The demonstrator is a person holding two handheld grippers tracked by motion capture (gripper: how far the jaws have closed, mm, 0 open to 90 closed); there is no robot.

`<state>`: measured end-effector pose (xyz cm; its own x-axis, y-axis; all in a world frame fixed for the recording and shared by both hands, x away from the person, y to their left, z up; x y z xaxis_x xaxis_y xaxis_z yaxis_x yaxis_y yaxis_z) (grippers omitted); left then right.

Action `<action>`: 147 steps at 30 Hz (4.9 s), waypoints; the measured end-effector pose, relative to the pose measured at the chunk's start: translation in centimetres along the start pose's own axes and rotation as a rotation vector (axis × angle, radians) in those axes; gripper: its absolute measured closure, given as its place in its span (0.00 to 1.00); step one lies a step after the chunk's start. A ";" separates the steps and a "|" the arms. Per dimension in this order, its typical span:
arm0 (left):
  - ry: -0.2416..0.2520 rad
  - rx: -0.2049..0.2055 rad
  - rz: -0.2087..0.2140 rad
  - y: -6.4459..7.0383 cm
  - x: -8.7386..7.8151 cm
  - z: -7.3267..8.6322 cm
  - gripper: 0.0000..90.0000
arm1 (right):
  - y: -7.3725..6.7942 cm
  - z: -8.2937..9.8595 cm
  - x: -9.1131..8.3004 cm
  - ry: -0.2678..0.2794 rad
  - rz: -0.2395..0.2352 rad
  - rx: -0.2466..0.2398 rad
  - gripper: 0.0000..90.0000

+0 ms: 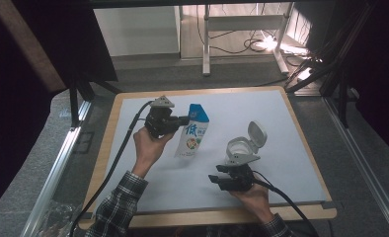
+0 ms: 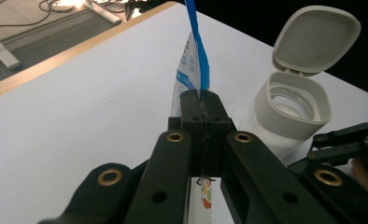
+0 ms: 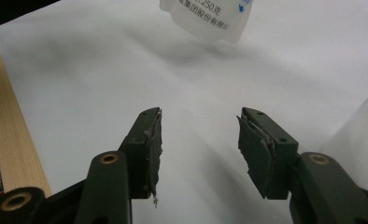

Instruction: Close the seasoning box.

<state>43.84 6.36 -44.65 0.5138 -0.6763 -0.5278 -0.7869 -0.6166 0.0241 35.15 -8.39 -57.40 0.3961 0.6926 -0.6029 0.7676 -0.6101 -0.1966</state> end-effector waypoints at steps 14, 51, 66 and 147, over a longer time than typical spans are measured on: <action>0.028 -0.029 -0.059 -3.0 0.2 1.5 1.00 | 0.8 0.7 -0.7 -0.023 0.007 0.008 0.55; 0.081 -0.105 -0.039 -1.3 -4.3 8.3 0.90 | 2.3 2.3 -2.4 -0.038 0.045 0.011 0.55; 0.049 -0.051 -0.143 -1.3 -4.4 9.4 0.61 | 2.9 2.8 -3.1 -0.045 0.065 0.013 0.55; -0.229 -0.093 -0.212 2.1 -1.1 21.6 0.08 | 11.5 -0.5 -11.7 0.045 0.244 0.149 0.98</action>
<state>34.27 14.45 -62.35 0.5642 -0.4270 -0.7067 -0.6304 -0.7755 -0.0347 39.62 -23.31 -52.24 0.5847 0.5325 -0.6120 0.5653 -0.8085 -0.1634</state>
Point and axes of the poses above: each handheld gripper's, and its own axes: x roughly forward along the jaws, z roughly out of its underside, y roughly to its right, the point moved 10 cm from there along x, roughly forward along the jaws, and after that the axes turned 7 degrees about x, right-handed, at the moved point
